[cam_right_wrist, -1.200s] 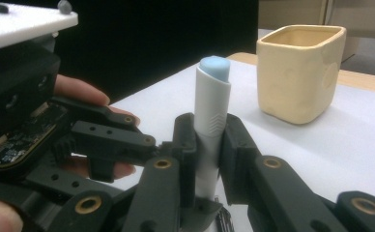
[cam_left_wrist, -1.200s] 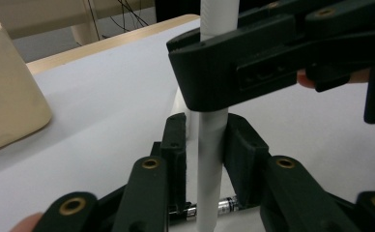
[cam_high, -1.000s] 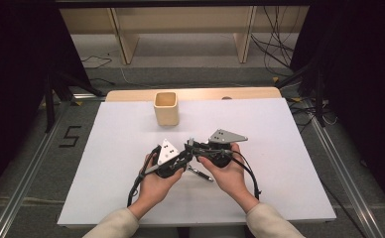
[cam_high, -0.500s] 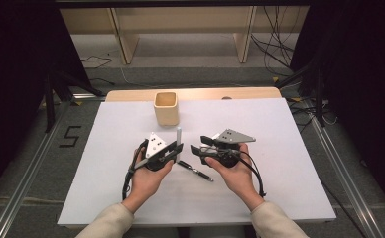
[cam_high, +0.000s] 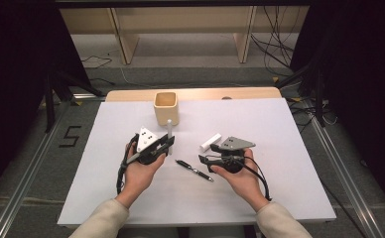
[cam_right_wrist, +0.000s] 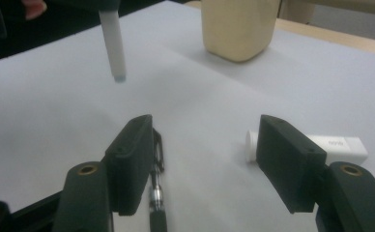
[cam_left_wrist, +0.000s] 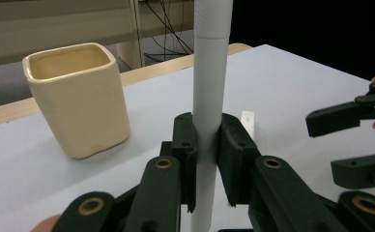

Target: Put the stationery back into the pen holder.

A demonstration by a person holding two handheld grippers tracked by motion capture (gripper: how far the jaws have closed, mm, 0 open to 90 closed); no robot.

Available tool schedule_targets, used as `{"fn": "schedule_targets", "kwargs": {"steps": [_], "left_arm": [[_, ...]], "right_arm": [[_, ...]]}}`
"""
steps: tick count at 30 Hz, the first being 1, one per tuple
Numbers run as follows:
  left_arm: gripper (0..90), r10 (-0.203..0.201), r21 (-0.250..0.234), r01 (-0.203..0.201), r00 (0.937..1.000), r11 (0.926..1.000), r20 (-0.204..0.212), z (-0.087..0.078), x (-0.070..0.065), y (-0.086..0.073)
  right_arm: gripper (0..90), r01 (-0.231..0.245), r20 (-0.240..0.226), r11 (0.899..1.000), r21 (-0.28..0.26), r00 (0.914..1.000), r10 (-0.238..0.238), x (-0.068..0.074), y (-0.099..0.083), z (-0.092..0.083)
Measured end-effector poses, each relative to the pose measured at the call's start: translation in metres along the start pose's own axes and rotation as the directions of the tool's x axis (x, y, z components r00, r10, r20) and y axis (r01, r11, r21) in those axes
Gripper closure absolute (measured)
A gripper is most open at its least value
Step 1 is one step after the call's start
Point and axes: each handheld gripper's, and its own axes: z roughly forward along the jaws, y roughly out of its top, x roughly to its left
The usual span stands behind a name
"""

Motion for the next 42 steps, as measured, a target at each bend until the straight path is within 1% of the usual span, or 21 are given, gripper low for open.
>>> {"fn": "schedule_targets", "kwargs": {"steps": [2,3,5,18,29,37,42], "left_arm": [[78.4,-0.003,-0.004,0.003,1.0,1.0,-0.006,0.001,0.002,0.001],[78.4,-0.005,-0.005,0.005,0.9999,1.0,-0.009,0.002,0.003,0.001],[78.4,-0.008,-0.008,0.008,0.9999,0.9999,-0.013,0.004,0.005,0.002],[78.4,-0.022,-0.026,0.021,0.9986,0.9994,-0.047,0.012,0.021,0.015],[78.4,-0.035,-0.042,0.032,0.9963,0.9986,-0.078,0.022,0.038,0.034],[78.3,-0.025,-0.047,0.021,0.9953,0.9987,-0.094,0.031,0.047,0.045],[78.3,-0.028,-0.051,0.023,0.9945,0.9984,-0.101,0.037,0.053,0.05]], "right_arm": [[38.4,0.005,-0.001,1.0,0.014,1.0,-0.005,0.0,-0.004,0.0],[38.0,0.009,0.001,0.999,0.032,1.0,-0.009,-0.001,-0.006,0.0],[37.9,0.009,0.001,0.999,0.03,1.0,-0.009,-0.001,-0.007,0.0],[36.3,-0.004,0.001,0.998,0.062,1.0,0.004,-0.004,-0.019,-0.003],[34.5,0.002,0.0,0.997,0.084,1.0,-0.002,-0.003,-0.021,-0.002],[34.3,0.005,0.0,0.995,0.095,1.0,-0.005,-0.004,-0.023,-0.001],[34.1,0.008,-0.001,0.995,0.099,1.0,-0.008,-0.004,-0.023,-0.001]]}}
